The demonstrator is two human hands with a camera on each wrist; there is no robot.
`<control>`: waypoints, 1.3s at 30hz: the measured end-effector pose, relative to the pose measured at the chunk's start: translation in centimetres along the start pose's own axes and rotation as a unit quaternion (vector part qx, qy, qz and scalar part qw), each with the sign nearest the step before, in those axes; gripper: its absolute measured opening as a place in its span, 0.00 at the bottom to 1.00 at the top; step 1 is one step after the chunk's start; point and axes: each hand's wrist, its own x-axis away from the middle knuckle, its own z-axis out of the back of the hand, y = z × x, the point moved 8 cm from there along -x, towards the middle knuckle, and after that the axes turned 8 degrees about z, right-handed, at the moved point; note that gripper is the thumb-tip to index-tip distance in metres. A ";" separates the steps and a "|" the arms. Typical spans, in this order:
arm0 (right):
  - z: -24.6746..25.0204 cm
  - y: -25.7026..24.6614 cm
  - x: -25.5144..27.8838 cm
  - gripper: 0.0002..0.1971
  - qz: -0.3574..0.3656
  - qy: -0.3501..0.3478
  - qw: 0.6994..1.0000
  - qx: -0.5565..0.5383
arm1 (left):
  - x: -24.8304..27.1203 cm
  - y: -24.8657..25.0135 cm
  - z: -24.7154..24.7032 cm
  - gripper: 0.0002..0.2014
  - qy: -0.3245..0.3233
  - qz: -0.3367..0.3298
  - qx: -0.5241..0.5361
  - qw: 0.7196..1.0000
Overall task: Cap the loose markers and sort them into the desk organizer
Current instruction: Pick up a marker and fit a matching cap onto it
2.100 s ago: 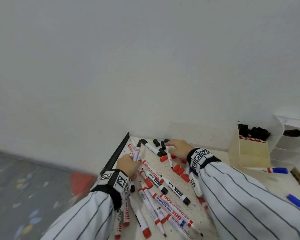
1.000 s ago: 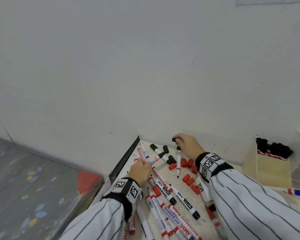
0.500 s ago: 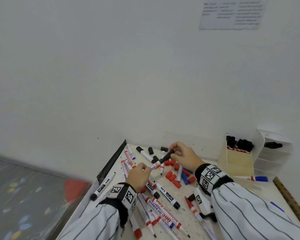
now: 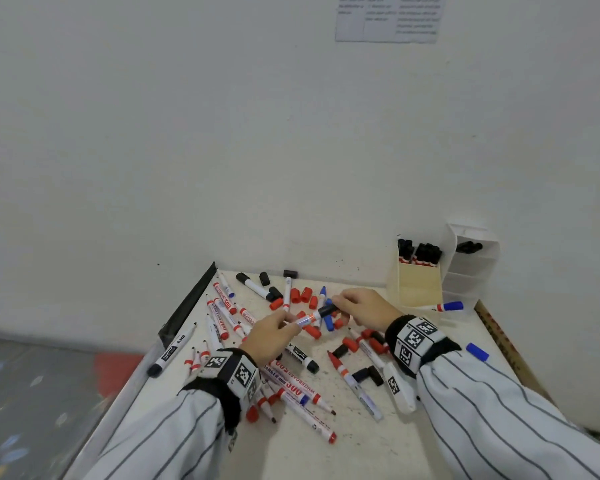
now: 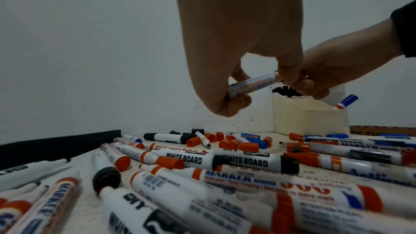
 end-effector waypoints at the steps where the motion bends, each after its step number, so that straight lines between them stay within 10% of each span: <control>1: 0.2 0.2 0.5 0.17 -0.004 0.004 1.000 0.013 | 0.3 0.3 -0.2 0.08 -0.007 -0.016 0.008 1.000; 16: -1.0 1.1 4.5 0.03 0.003 0.034 0.999 -0.012 | 1.6 -0.1 -2.0 0.14 -0.020 -0.024 -0.021 0.999; 22: -2.8 1.0 5.9 0.18 -0.038 0.006 0.999 -0.027 | 3.1 0.5 -2.9 0.10 -0.061 -0.062 -0.003 0.996; 39: -3.9 2.4 9.3 0.13 -0.033 -0.081 0.996 0.013 | 3.8 0.9 -6.5 0.07 -0.122 -0.095 -0.152 0.976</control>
